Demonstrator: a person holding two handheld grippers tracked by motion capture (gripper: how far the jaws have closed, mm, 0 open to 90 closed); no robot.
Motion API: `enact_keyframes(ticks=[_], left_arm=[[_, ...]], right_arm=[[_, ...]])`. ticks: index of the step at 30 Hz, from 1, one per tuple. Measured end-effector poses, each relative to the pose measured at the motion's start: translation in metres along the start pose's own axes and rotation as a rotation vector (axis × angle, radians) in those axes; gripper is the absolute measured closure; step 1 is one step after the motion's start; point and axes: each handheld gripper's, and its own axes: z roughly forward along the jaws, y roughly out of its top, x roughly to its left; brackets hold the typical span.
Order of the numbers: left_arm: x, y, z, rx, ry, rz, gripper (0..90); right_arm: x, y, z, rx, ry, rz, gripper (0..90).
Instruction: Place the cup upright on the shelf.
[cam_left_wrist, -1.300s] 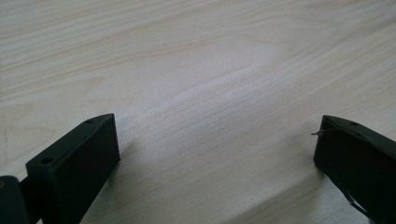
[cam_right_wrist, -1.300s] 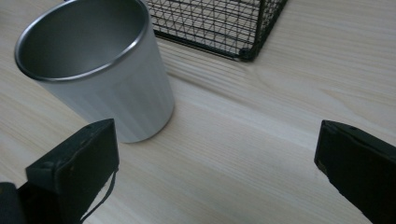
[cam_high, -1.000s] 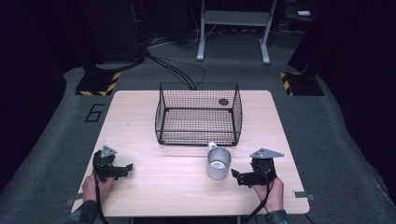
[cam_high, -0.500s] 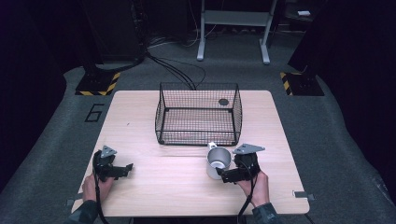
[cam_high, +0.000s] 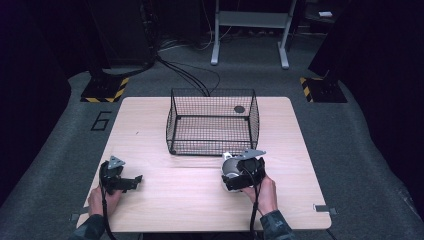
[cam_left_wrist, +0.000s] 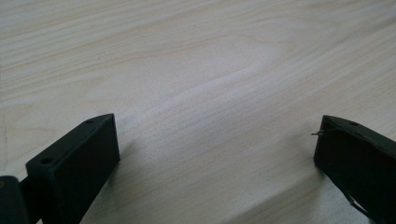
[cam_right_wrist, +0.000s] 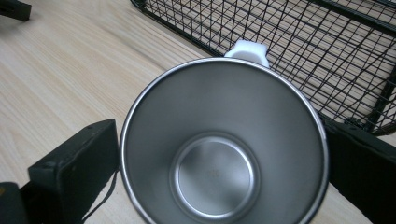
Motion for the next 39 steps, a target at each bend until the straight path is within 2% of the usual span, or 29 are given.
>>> enact_keyframes(ticks=[9, 11, 12, 17, 25, 39], left_arm=[[0.0, 0.0, 0.0, -0.001, 0.0, 0.0, 0.2], [0.0, 0.0, 0.0, 0.001, 0.0, 0.0, 0.2], [0.0, 0.0, 0.0, 0.002, 0.0, 0.001, 0.2], [0.0, 0.0, 0.0, 0.002, 0.0, 0.0, 0.2], [0.0, 0.0, 0.0, 0.002, 0.0, 0.001, 0.2], [0.0, 0.0, 0.0, 0.002, 0.0, 0.0, 0.2]], right_arm=[[0.0, 0.002, 0.012, 0.02, -0.013, -0.002, 4.3], [0.002, 0.002, 0.012, 0.031, -0.015, 0.015, 4.5], [0.001, 0.002, 0.013, 0.027, -0.017, 0.0, 4.7], [0.002, 0.001, 0.012, 0.015, -0.03, 0.012, 5.2], [0.001, 0.0, 0.013, 0.004, -0.023, -0.006, 5.4], [0.0, 0.0, 0.006, 0.014, -0.021, -0.013, 5.5]])
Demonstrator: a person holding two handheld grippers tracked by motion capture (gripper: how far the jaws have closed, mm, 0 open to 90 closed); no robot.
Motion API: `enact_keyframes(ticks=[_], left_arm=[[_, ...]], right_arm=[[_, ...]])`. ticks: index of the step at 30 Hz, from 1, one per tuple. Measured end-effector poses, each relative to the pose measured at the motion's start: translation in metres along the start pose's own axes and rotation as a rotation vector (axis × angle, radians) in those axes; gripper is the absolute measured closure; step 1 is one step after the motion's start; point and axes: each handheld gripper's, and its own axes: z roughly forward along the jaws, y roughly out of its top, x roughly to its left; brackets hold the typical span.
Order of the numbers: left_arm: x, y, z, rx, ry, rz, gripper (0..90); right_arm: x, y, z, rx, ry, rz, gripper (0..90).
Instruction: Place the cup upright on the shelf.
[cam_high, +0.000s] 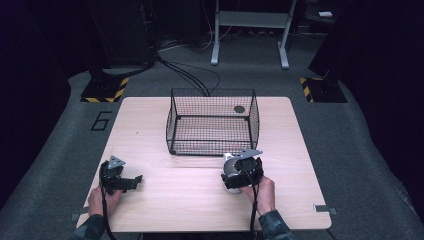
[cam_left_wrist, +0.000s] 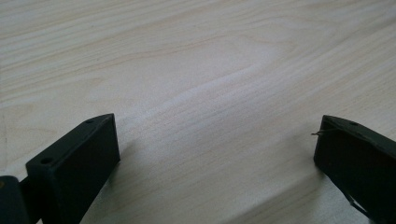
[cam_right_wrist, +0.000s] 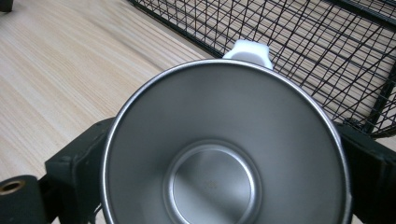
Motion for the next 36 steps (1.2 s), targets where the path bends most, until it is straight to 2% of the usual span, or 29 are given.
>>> enact_keyframes(ticks=[11, 16, 18, 36], left_arm=[[0.0, 0.0, 0.0, 0.0, 0.0, 0.0, 0.2], [0.0, 0.0, 0.0, 0.0, 0.0, -0.001, 0.2], [0.0, 0.0, 0.0, 0.0, 0.0, 0.0, 0.2], [0.0, 0.0, 0.0, 0.0, 0.0, 0.0, 0.2]], right_arm=[[-0.003, 0.002, -0.011, -0.013, 0.007, -0.007, 5.5], [-0.002, 0.005, -0.017, -0.009, 0.01, 0.009, 5.5], [-0.004, 0.006, -0.019, -0.018, 0.011, -0.007, 5.5], [-0.004, 0.02, -0.04, -0.028, 0.012, -0.03, 5.5]])
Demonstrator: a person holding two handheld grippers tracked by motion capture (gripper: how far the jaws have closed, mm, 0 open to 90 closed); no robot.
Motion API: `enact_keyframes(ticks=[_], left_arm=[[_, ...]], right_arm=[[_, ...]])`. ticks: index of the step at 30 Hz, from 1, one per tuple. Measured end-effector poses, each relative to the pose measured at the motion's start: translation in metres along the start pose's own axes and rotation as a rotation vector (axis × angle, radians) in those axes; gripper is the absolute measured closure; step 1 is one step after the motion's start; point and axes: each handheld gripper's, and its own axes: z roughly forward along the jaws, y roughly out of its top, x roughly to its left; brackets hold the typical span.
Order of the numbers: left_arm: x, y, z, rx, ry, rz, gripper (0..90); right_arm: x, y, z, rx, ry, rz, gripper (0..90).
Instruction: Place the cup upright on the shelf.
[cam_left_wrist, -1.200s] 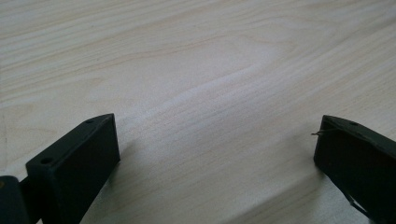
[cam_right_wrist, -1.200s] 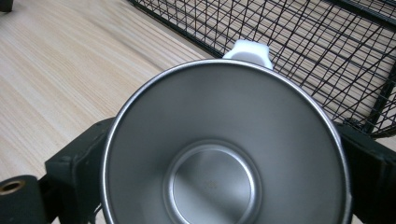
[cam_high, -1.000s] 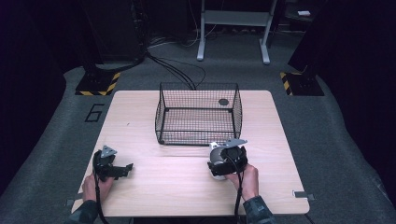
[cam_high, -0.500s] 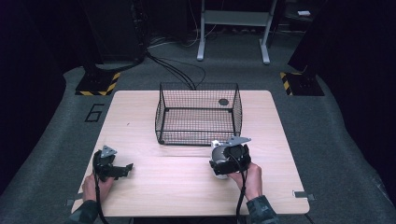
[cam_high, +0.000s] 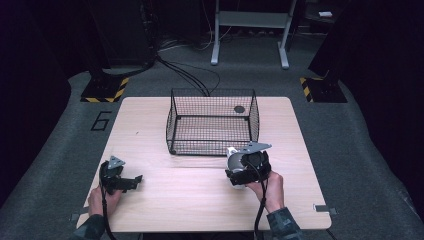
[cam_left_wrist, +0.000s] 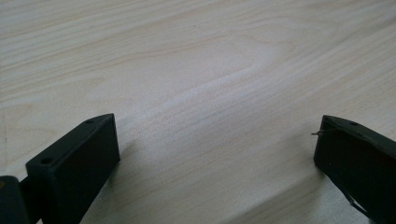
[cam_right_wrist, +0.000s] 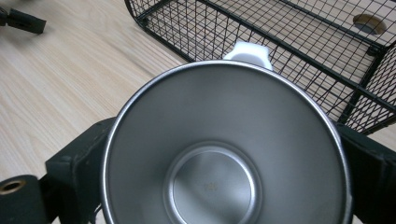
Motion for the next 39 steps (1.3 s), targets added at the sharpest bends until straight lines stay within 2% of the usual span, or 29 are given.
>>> enact_keyframes(ticks=[9, 13, 14, 19, 20, 22, 23, 39], left_arm=[[0.0, 0.0, 0.0, 0.0, 0.0, 0.0, 0.2], [0.0, 0.0, 0.0, 0.0, 0.0, 0.0, 0.2], [0.0, 0.0, 0.0, 0.0, 0.0, 0.0, 0.2], [0.0, 0.0, 0.0, 0.0, 0.0, 0.0, 0.2], [0.0, 0.0, 0.0, 0.0, 0.0, 0.001, 0.2], [0.0, 0.0, 0.0, -0.001, 0.0, -0.001, 0.2], [0.0, 0.0, 0.0, -0.001, 0.0, -0.001, 0.2], [0.0, 0.0, 0.0, -0.003, 0.0, -0.004, 0.2]], right_arm=[[-0.001, 0.009, -0.008, -0.007, 0.007, 0.009, 5.5], [-0.003, 0.015, -0.012, -0.024, 0.007, -0.006, 5.5], [-0.003, 0.017, -0.013, -0.009, 0.011, -0.005, 5.5], [-0.003, 0.021, -0.015, -0.009, 0.009, -0.002, 5.6], [-0.005, 0.023, -0.015, -0.014, 0.015, -0.02, 5.6], [-0.005, 0.025, -0.016, -0.015, 0.013, -0.024, 5.5], [-0.004, 0.026, -0.017, -0.008, 0.011, -0.008, 5.5], [-0.01, 0.047, -0.022, -0.021, 0.019, -0.045, 5.6]])
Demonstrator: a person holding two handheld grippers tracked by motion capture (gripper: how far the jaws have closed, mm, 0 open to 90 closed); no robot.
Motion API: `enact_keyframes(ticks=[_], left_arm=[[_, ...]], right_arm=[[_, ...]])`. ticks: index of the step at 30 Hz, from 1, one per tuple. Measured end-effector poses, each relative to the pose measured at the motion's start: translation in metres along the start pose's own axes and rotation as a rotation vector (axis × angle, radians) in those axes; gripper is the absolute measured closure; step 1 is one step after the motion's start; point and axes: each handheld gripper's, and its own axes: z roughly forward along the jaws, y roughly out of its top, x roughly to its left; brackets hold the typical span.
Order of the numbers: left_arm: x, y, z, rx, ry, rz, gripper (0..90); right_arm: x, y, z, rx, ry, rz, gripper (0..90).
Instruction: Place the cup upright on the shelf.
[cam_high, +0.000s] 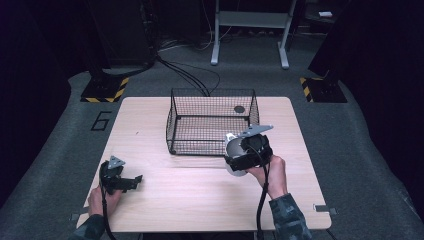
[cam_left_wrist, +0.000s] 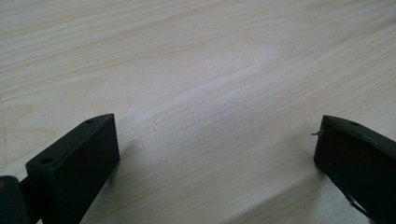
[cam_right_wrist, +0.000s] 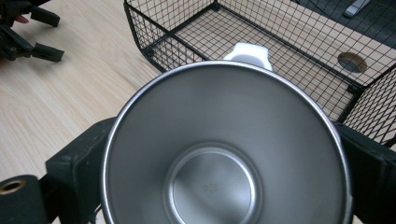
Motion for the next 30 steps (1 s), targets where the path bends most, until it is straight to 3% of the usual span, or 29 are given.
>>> enact_keyframes(ticks=[30], left_arm=[[0.0, 0.0, 0.0, -0.005, 0.0, -0.001, 0.2]], right_arm=[[-0.01, 0.048, -0.011, -0.01, -0.019, -0.065, 5.6]])
